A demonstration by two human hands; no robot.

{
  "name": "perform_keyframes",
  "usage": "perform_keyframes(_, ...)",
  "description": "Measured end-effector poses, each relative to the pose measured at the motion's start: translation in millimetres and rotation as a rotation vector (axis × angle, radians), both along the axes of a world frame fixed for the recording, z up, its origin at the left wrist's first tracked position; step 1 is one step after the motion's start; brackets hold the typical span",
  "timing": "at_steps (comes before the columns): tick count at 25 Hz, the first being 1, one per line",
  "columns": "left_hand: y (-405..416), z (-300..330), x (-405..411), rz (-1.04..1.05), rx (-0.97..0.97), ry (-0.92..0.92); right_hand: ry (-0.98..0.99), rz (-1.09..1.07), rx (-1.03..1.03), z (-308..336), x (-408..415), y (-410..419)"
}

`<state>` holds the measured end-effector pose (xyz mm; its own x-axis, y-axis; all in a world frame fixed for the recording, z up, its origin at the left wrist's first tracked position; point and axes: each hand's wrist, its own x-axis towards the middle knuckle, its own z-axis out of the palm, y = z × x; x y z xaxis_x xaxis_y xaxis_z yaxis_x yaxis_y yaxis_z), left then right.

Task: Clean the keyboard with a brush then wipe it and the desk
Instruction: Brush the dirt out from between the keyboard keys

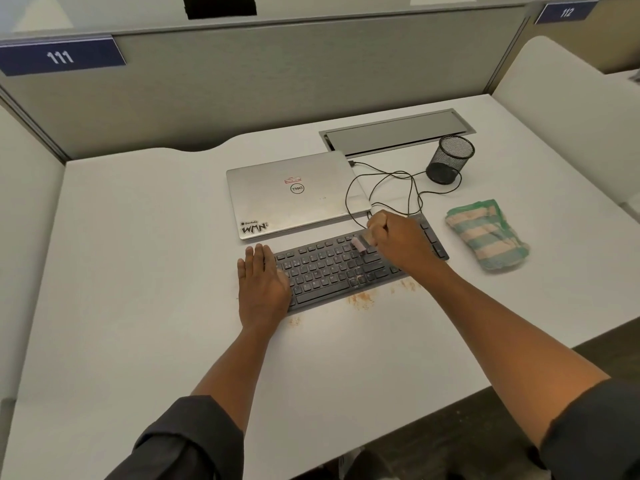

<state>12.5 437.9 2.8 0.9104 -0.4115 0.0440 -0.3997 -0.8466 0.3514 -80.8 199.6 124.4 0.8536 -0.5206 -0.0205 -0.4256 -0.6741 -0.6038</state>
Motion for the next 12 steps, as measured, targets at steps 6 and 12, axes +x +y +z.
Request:
perform_keyframes(6, 0.1, -0.6, 0.1, -0.004, -0.001, -0.002, 0.117, 0.154, -0.087, 1.6, -18.6, 11.7)
perform_keyframes(12, 0.9, -0.7, 0.3, -0.001, -0.004, 0.012, 0.025, 0.187, -0.012, -2.5, -30.3, 3.5)
